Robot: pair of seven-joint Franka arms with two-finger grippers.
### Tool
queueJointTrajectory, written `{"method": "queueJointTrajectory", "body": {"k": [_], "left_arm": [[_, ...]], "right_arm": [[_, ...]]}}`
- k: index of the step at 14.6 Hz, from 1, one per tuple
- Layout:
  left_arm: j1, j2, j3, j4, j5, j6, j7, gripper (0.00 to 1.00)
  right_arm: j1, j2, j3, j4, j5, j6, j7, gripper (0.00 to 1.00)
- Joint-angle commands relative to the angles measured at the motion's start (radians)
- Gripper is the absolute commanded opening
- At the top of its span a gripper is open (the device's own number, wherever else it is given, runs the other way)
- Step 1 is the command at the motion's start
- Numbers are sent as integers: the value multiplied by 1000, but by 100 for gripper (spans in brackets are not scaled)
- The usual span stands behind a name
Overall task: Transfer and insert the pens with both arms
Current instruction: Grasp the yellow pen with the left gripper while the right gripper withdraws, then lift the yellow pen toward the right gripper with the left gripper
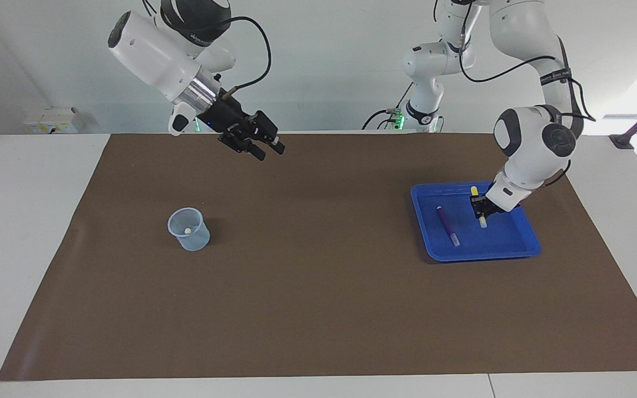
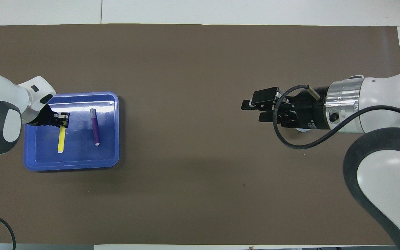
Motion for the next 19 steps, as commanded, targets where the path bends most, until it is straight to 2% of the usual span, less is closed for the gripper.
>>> {"method": "queueJointTrajectory", "body": {"k": [1,4,8,13,17,19], "left_arm": [[-40,-2,2,119,-106,-143,-209,0],[-106,-17,-1,202,-199,-224,-562,0],[-191,-79,-4,205,-387,-209,-1032,0],[-290,-112,-14,168,-580,-36,-1476,0],[-413,-151,-14,80,-632,125,-1604,0],[-445,-177,-14,21,-703,189,-1633,0]], "right_arm": [[-2,-24,1,-30,29,19,-27,76],[-2,-24,3,-29,29,22,-27,77],[27,-24,3,-32,29,45,-24,77],[108,-24,1,-42,29,137,63,77],[157,-22,3,-53,27,209,86,77],[212,-13,3,-56,27,287,151,77]]}}
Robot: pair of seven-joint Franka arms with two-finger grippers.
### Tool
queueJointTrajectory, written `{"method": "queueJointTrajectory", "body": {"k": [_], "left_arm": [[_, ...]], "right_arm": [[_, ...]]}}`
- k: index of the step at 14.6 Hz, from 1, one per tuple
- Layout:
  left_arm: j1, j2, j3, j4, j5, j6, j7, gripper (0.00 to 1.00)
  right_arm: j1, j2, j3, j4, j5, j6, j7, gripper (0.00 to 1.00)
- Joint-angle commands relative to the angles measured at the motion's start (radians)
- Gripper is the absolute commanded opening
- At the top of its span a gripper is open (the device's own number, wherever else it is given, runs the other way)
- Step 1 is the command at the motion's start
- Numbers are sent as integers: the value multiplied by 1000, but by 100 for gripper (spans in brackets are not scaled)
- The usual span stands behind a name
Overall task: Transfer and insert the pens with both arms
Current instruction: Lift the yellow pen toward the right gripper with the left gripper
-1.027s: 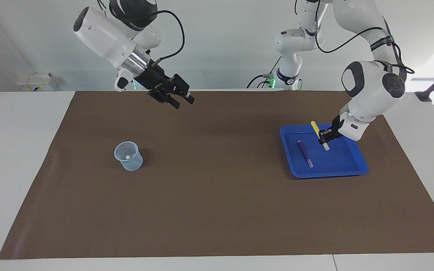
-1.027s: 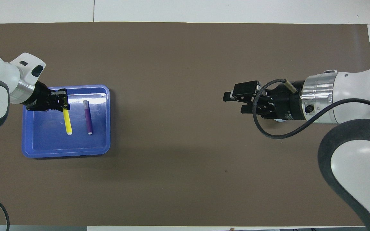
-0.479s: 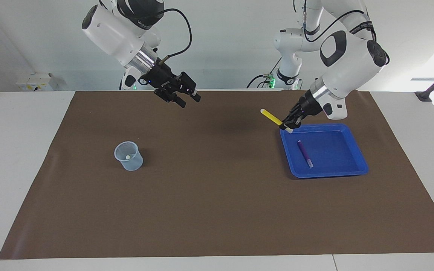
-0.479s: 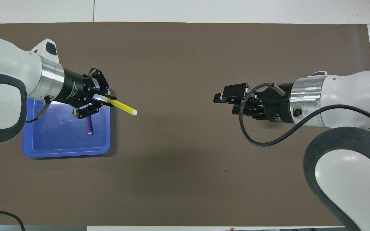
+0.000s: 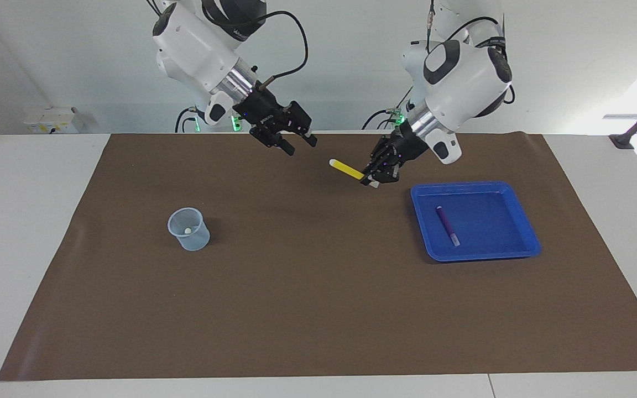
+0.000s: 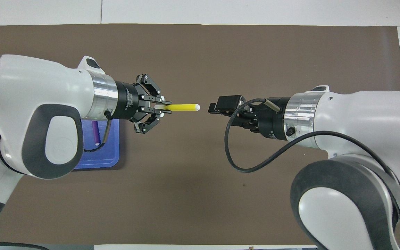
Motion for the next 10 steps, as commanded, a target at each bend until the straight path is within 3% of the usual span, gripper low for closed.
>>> {"method": "queueJointTrajectory", "body": {"k": [1,6,8,10], "left_arm": [[-32,-74,11,-112,-89,95,-65,0],[-74,-75,11,-125,-144,155,-145,0],[-74,-77,11,-131,-153,161,-147,0],[-77,-78,11,-139,-161,165,-147,0]], "right_arm": [[63,-8,0,-36,23,109,56,77],[67,9,0,-43,14,135,-9,73],[65,9,0,-49,11,137,-28,63],[59,9,0,-51,12,140,-39,61]]}}
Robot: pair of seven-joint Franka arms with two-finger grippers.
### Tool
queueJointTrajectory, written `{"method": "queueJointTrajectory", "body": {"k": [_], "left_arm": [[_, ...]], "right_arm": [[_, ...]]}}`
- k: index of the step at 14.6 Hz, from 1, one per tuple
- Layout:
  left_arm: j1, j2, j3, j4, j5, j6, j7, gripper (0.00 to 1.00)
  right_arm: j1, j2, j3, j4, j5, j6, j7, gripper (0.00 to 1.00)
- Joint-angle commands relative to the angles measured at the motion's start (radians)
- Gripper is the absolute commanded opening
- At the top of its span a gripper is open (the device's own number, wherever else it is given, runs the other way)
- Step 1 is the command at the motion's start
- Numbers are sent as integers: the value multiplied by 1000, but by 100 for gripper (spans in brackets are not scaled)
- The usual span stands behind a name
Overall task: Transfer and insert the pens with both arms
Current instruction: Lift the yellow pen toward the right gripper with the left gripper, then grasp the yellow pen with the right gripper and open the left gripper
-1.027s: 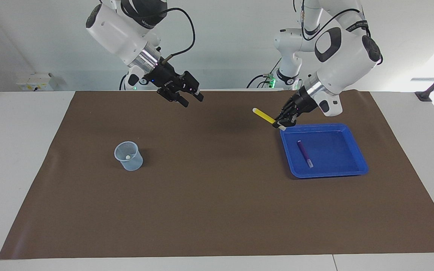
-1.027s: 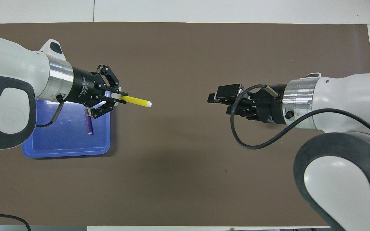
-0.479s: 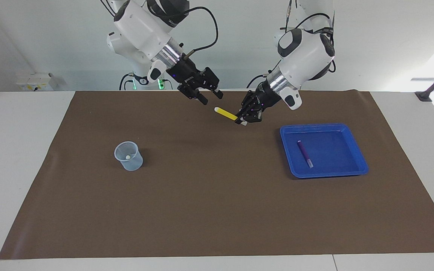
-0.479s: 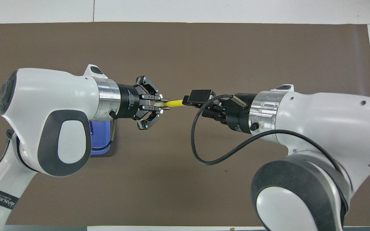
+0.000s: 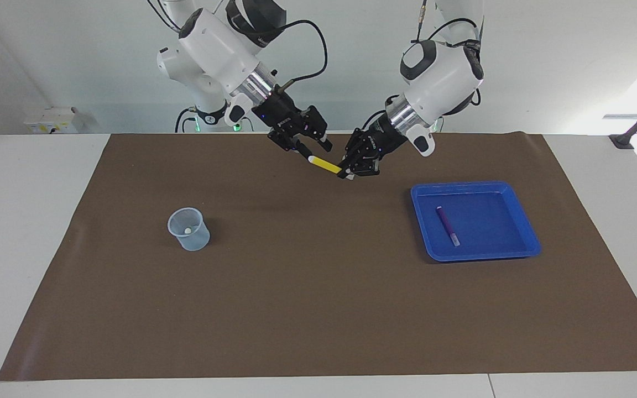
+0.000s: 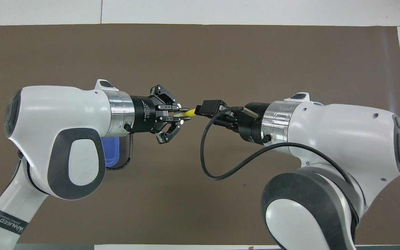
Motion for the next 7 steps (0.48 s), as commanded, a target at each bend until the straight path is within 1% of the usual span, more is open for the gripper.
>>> {"method": "queueJointTrajectory", "body": {"k": [1,2,5,7], "left_arm": [[-20,-34,11,-44,-33,32,-9,0],[-20,-34,11,-46,-34,35,-11,0],[-20,-40,11,-46,-51,40,-11,0],[-19,-43,11,-48,-57,40,-11,0]], "right_arm": [[-10,-8,4,-17,12,15,-32,61],[-10,-8,4,-17,12,15,-33,57],[-16,-5,2,-15,12,21,-39,51],[-16,-5,2,-15,12,23,-39,50]]}}
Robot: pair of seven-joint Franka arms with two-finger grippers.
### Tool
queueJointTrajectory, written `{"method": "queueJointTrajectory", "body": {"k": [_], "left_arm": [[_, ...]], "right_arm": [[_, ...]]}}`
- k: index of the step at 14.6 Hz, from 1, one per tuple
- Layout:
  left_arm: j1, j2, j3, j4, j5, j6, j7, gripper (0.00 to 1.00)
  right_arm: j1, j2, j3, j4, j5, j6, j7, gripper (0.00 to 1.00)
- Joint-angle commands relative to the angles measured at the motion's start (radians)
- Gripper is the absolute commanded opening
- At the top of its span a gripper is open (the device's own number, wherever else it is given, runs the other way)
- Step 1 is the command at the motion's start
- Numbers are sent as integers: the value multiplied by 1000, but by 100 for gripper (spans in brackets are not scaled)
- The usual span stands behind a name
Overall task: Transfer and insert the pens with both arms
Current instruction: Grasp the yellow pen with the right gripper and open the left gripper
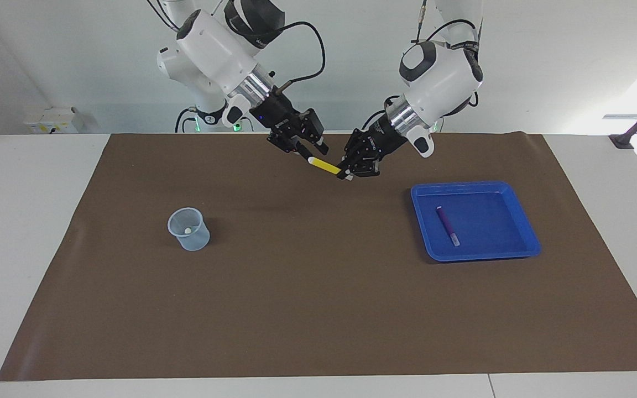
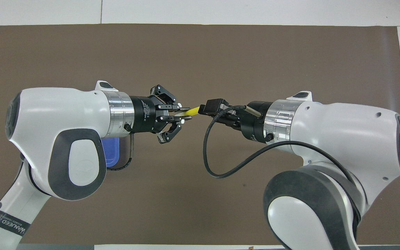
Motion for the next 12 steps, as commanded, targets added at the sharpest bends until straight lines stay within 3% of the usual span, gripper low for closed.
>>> {"method": "queueJointTrajectory", "body": {"k": [1,12], "left_arm": [[-17,-42,11,-40,-36,23,-9,0],[-17,-44,11,-46,-39,41,-9,0]], "right_arm": [[-14,-5,7,-13,12,16,-31,51],[-14,15,7,-2,12,68,-26,47]]}}
